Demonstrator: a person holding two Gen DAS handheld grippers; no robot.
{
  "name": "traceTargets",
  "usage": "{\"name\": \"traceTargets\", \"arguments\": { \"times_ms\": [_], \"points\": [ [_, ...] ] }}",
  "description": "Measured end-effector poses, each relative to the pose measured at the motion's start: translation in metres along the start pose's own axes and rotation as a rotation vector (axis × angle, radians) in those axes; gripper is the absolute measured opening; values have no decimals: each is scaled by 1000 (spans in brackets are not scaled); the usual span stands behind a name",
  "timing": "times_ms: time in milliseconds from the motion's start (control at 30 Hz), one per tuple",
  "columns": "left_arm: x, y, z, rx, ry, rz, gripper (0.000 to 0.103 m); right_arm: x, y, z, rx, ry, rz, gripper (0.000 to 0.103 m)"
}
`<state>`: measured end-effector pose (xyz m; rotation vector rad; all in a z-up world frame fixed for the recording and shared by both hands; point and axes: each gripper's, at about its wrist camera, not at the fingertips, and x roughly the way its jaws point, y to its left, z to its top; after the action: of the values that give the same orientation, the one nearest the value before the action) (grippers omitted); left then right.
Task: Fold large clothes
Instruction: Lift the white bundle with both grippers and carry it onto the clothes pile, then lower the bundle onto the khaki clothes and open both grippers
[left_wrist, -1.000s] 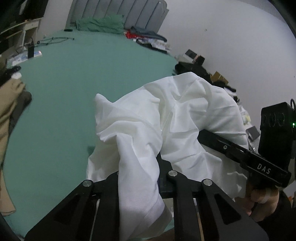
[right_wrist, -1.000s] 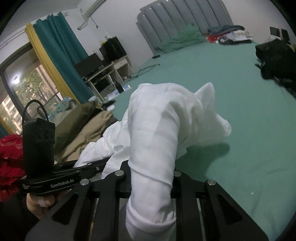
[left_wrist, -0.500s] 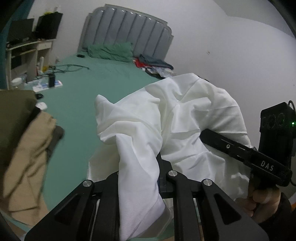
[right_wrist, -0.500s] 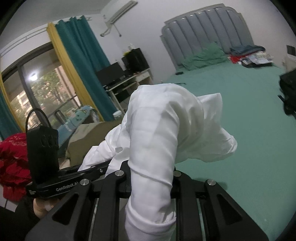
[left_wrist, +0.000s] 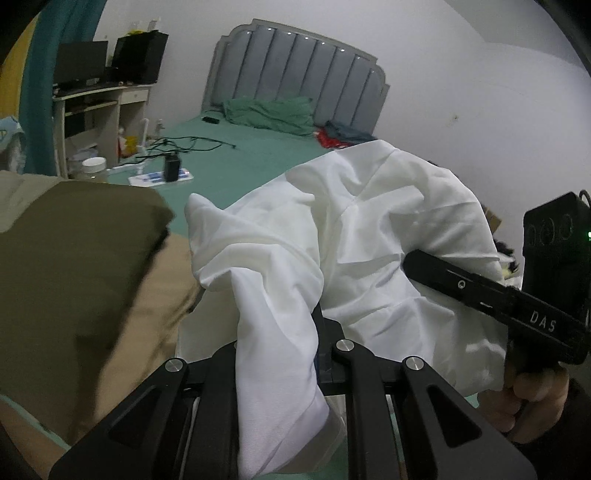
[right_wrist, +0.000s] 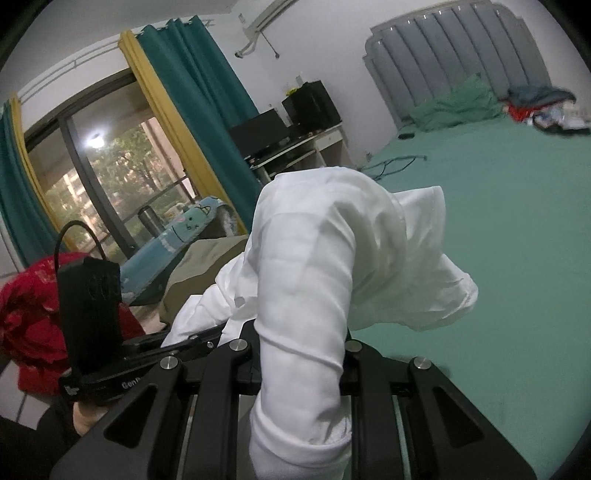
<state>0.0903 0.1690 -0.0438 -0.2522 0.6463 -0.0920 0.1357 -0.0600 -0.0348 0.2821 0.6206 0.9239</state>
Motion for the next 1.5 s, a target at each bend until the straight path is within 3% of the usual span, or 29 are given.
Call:
{"name": "traceTargets", "arguments": {
  "times_ms": [333,533,600,633,700,867,933,1000,1300,1500],
  "points": [
    [52,58,-13,-29,98,72,14,66,-36,-40,189,51,51,18],
    [98,95,-38,-88,271,144,15,107,-67,-87,286,215,-38,20],
    [109,101,-43,-112,323,150,17,116,-81,-105,311,277,-102,27],
    [112,102,-43,-114,331,149,17,118,-86,-112,320,299,-130,38],
    [114,101,-44,-108,346,164,20,117,-98,-119,340,311,-139,41],
    [119,99,-44,-98,367,189,20,107,-96,-114,266,336,-159,55],
    [118,98,-44,-109,374,195,20,100,-93,-112,230,345,-193,69],
    [116,96,-43,-113,375,210,21,89,-90,-113,179,342,-249,76],
    [99,85,-42,-114,343,287,25,50,-72,-111,11,341,-371,76],
    [87,85,-46,-139,345,303,27,41,-67,-113,-12,349,-397,76]
  ]
}}
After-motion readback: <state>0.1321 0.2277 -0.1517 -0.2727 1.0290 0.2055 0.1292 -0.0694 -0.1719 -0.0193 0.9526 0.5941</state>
